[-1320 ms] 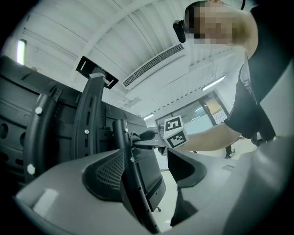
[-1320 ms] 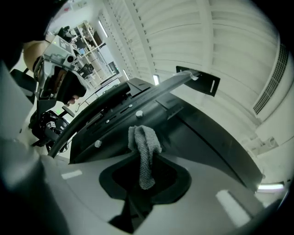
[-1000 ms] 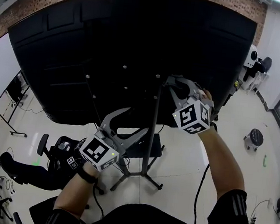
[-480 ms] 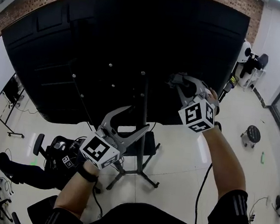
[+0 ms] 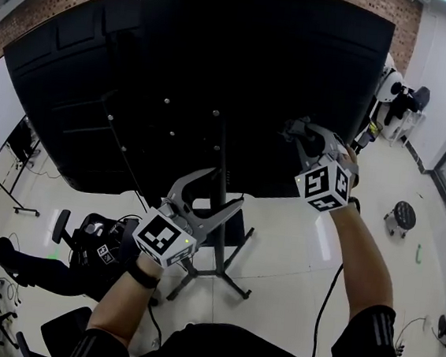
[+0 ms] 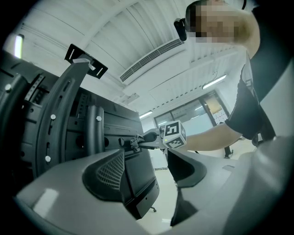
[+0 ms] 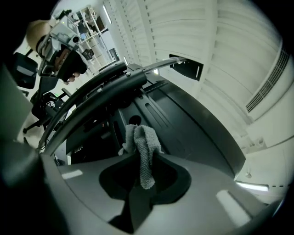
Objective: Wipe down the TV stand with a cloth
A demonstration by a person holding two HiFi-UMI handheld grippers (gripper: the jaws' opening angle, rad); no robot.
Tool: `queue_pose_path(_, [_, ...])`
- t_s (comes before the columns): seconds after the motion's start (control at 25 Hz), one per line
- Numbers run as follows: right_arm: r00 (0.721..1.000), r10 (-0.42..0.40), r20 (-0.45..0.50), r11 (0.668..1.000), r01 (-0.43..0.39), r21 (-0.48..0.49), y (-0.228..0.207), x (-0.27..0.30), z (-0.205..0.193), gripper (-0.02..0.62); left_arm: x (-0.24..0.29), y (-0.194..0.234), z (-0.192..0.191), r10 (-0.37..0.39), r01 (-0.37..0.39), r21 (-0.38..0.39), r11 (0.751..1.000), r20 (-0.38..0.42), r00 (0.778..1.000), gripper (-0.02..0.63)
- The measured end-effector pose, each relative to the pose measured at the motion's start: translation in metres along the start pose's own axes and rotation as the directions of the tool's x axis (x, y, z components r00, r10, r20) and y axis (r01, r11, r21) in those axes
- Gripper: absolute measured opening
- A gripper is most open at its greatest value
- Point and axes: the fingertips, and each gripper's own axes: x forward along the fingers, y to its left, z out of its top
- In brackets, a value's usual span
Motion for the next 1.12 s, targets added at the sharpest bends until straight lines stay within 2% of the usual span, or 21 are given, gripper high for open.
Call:
queue_pose_path(0.12, [1.000, -0.024, -0.019, 0.999, 0.023, -0.029, -0.002, -0.002, -0.008, 0.060, 0.003, -0.005, -0.001, -0.001, 0.001, 0.003, 1.000, -0.004, 1.000, 0.313])
queue_pose_path(0.24, [0.999, -0.025, -0.030, 0.999, 0.026, 0.028, -0.007, -0.005, -0.016, 0.060, 0.002, -0.007, 0.001, 0.005, -0.005, 0.005, 1.000, -0.009, 1.000, 0.313])
queue_pose_path(0.36, [1.000, -0.027, 0.004, 0.997, 0.026, 0.078, -0.011, -0.017, -0.007, 0.060, -0.002, -0.009, -0.001, 0.009, -0.009, 0.009, 1.000, -0.011, 1.000, 0.313])
queue_pose_path(0.72, [0.983, -0.016, 0.185, 0.982, -0.019, 0.189, 0.004, -0.040, 0.072, 0.061, -0.034, -0.004, 0.012, 0.038, -0.038, 0.029, 0.999, -0.012, 0.999, 0.313])
queue_pose_path(1.12, [0.958, 0.021, 0.287, 0.982, -0.074, 0.175, 0.057, -0.044, 0.185, 0.060, -0.115, 0.030, 0.031, 0.076, -0.077, 0.060, 0.995, 0.010, 0.997, 0.313])
